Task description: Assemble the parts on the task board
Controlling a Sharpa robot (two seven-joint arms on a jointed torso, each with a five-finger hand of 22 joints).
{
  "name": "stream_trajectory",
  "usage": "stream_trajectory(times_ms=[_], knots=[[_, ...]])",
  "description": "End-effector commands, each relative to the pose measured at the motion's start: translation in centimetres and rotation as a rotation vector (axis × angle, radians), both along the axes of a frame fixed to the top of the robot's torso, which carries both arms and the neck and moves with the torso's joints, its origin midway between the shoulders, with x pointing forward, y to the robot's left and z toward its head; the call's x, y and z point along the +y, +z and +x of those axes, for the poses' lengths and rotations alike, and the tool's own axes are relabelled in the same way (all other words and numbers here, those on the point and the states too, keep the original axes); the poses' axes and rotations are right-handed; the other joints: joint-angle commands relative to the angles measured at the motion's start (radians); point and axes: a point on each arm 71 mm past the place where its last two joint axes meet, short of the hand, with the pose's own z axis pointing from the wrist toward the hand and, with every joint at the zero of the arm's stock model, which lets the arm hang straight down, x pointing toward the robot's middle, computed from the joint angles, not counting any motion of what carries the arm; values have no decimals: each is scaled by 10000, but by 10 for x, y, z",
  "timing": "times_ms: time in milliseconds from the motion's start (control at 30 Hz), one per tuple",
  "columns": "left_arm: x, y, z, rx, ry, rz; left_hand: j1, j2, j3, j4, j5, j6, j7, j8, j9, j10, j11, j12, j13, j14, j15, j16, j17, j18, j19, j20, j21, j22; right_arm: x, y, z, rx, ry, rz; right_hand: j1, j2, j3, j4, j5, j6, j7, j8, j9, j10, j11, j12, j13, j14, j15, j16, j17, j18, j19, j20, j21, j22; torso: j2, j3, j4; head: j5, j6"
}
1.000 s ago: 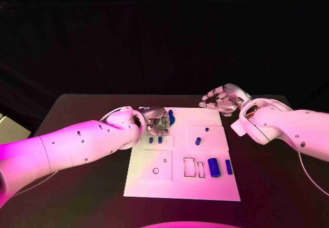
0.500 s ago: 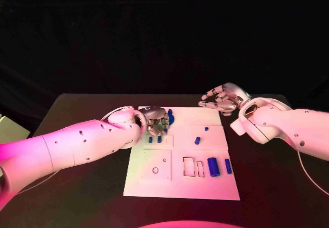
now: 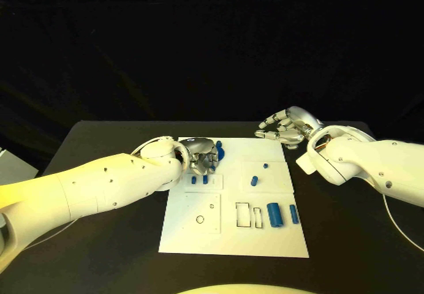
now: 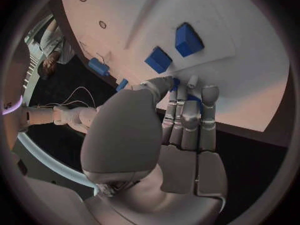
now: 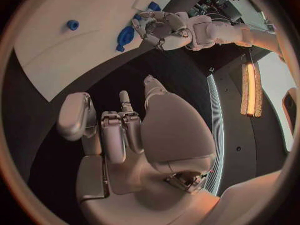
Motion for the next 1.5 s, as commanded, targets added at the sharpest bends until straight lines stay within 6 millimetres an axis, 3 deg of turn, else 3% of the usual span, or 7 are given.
stream_trajectory(times_ms=[33, 333, 533, 1033, 1500], knots=[[-2, -4, -1, 180, -117, 226, 48, 25, 117, -54, -56, 101, 3, -80, -10, 120, -2, -107, -78, 113, -11, 87, 47, -165, 135, -11, 104, 113, 2, 1, -1, -88, 155, -11, -38, 76, -37, -21, 47, -29, -13, 45, 2, 582, 27, -9, 2158, 908, 46, -53, 2079, 169, -31, -10, -31, 17, 8, 2, -2, -5, -3], [-2, -2, 0, -102, -40, -83, 43, 285, 531, -603, -88, 728, -71, -84, 126, 922, -216, -374, -129, 887, -206, 433, 995, -309, 702, -176, 840, 973, 2, 1, -1, -92, 168, -5, -38, 76, -37, -21, 47, -29, -13, 45, 2, 582, 27, -9, 2158, 908, 46, -53, 2079, 169, -31, -10, -31, 17, -2, 1, 1, -5, -2], [1, 1, -1, -194, 58, -587, -130, 282, 741, -824, -86, 701, -36, -347, 133, 1018, -158, -863, -248, 930, -181, 404, 882, -323, 701, -201, 958, 1086, 3, 1, -1, -96, 182, -4, -38, 76, -37, -21, 47, -29, -13, 45, 2, 582, 27, -9, 2158, 908, 46, -53, 2079, 169, -31, -10, -31, 17, -4, -8, -3, -5, 40], [24, 21, -7, 516, 655, -1686, -555, 228, 744, -853, -83, 917, -57, -454, 233, 1334, -163, -1240, -297, 1001, -178, 420, 912, -345, 772, -146, 1032, 1209, 1, 0, 0, -81, 137, -24, -35, 92, -34, -18, 54, -24, -15, 52, 4, 588, 26, -3, 2163, 909, 44, -52, 2084, 171, -33, -11, -41, 13, -26, -6, 41, 0, 33], [46, 19, -6, 820, 987, -1222, -656, 210, 717, -887, -103, 1025, -86, -469, 286, 1486, -195, -1333, -286, 1006, -201, 420, 885, -345, 780, -149, 1026, 1215, -1, 0, 0, -48, 103, -44, -30, 99, -34, -19, 55, -21, -16, 57, 4, 584, 24, -7, 2159, 909, 43, -52, 2084, 173, -36, -12, -58, 5, -8, -14, 30, 40, 21]])
